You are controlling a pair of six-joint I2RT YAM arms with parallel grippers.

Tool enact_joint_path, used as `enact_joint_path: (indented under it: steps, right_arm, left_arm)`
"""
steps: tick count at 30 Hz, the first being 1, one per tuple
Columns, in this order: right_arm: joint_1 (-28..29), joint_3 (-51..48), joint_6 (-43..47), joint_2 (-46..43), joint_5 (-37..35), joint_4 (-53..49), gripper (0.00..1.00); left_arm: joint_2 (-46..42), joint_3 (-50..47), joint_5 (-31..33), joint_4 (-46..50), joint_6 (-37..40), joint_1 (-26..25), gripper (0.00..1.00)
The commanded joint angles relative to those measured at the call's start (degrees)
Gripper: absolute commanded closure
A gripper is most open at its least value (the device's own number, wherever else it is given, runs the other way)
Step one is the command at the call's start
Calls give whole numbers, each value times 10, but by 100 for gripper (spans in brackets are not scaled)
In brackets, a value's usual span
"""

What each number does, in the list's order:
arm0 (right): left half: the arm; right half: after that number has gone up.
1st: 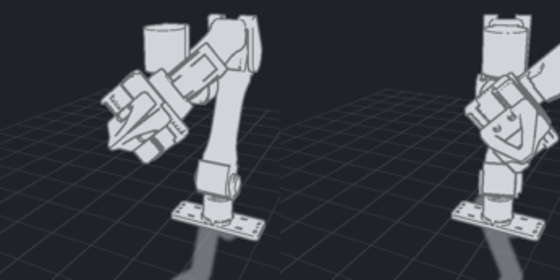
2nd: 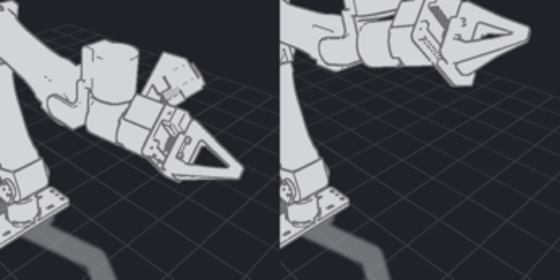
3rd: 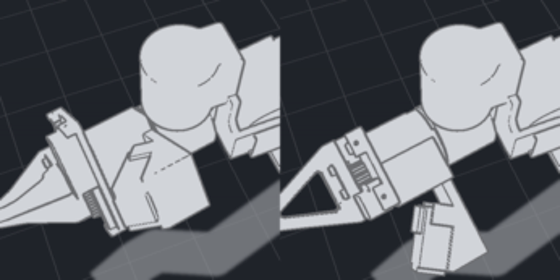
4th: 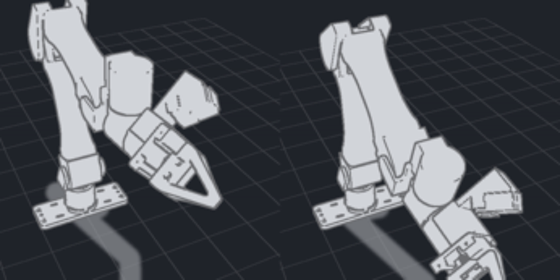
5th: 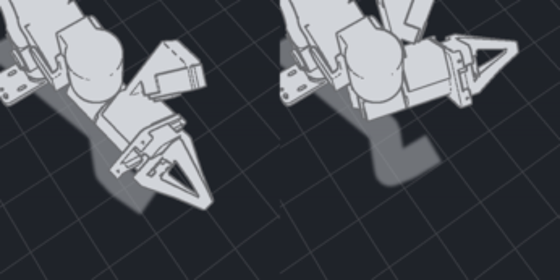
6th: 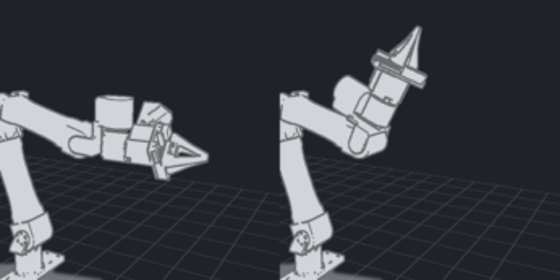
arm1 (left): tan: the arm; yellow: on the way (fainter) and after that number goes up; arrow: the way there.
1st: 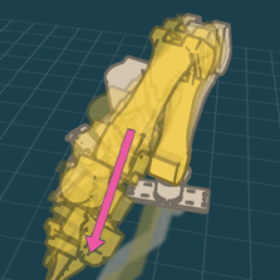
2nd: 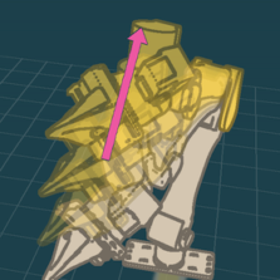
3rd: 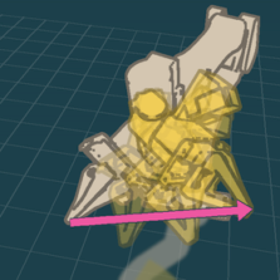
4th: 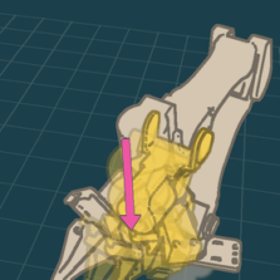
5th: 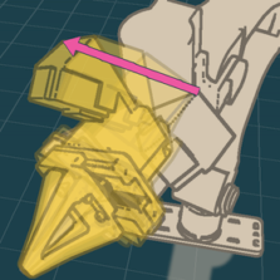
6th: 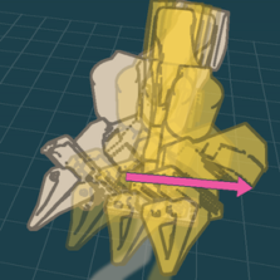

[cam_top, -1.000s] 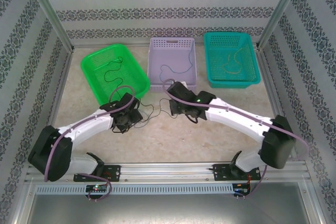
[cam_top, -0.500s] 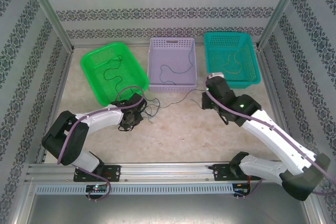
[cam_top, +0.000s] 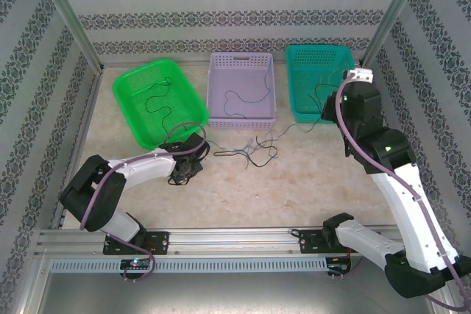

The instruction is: Untangle the cables

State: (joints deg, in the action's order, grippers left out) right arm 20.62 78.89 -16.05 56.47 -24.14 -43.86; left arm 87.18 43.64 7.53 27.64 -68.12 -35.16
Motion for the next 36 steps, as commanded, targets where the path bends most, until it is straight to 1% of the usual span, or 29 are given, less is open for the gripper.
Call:
enact_joint_path:
  steps: [1,4,8,11,14,15,17,18,19,22,25,27,29,32,34,36]
  right_arm:
    - [-2,40,27,6,16,32,100]
    - [-2,69,36,10,15,39,100]
    - [-1,101,40,16,33,40,100]
    - [0,111,46,13,21,41,100]
    - [-1,123,52,10,26,47,100]
    - [-1,129,51,11,35,48,100]
    - [1,136,49,11,54,55,100]
    - [2,137,47,9,64,59,100]
    - [3,139,46,9,72,63,100]
    - [5,146,42,9,102,73,100]
    - [3,153,33,16,144,80,100]
    - [2,161,20,25,168,74,100]
    - [2,164,5,32,196,74,100]
    - [-1,168,-39,45,222,69,100]
    - [0,165,-77,52,231,66,100]
    - [0,158,-112,58,232,64,100]
  left_arm:
    - [2,7,-1,16,5,-11,100]
    - [-3,12,-3,19,7,-12,100]
    - [-22,26,-7,19,13,-19,100]
    - [-36,50,4,49,19,-29,100]
    - [-48,63,-4,66,20,-30,100]
    - [-55,65,-9,63,24,-32,93]
    - [-68,75,-13,66,27,-35,68]
    - [-76,84,-13,73,26,-38,60]
    - [-83,96,-12,82,26,-39,53]
    - [-109,135,-8,104,22,-40,41]
    - [-135,182,-8,100,32,-41,33]
    - [-148,218,-11,89,48,-42,30]
    - [-158,255,-20,65,68,-44,30]
    - [-160,310,-49,1,84,-43,32]
    - [-144,355,-82,-47,77,-43,33]
    - [-121,406,-114,-72,56,-44,33]
